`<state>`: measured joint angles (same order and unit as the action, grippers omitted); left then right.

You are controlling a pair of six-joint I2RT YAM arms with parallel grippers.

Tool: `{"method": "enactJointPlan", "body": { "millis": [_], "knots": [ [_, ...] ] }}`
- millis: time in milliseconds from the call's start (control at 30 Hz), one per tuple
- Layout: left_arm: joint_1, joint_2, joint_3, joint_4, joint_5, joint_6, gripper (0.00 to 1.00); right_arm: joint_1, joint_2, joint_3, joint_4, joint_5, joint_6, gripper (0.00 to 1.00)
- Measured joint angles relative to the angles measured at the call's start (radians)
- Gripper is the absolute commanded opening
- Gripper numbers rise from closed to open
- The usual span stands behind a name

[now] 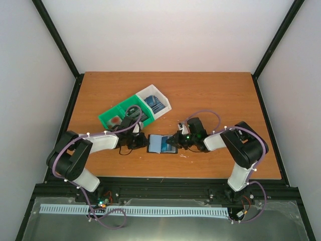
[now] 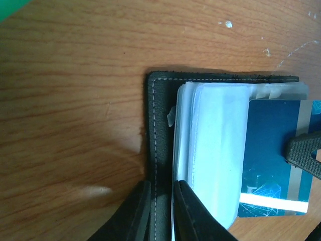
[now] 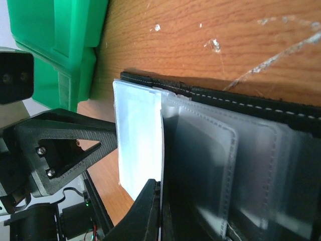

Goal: Put the credit cards into the card holder
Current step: Insert the credit card into the card holder.

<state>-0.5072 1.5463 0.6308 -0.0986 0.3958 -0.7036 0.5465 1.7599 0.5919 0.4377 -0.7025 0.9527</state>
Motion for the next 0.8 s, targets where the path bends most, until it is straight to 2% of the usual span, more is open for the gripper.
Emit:
{"method": "enactJointPlan", "body": {
  "millis": [200,800],
  "knots": [
    [0.0,0.008,0.0,0.002,0.0,0.0,0.11,0.0,0.036,0.0,0.067,-0.02,0.034,0.03],
    [0.0,0.019,0.0,0.019,0.008,0.003,0.1,0.056,0.122,0.073,0.141,-0.015,0.059,0.03]
  ]
}}
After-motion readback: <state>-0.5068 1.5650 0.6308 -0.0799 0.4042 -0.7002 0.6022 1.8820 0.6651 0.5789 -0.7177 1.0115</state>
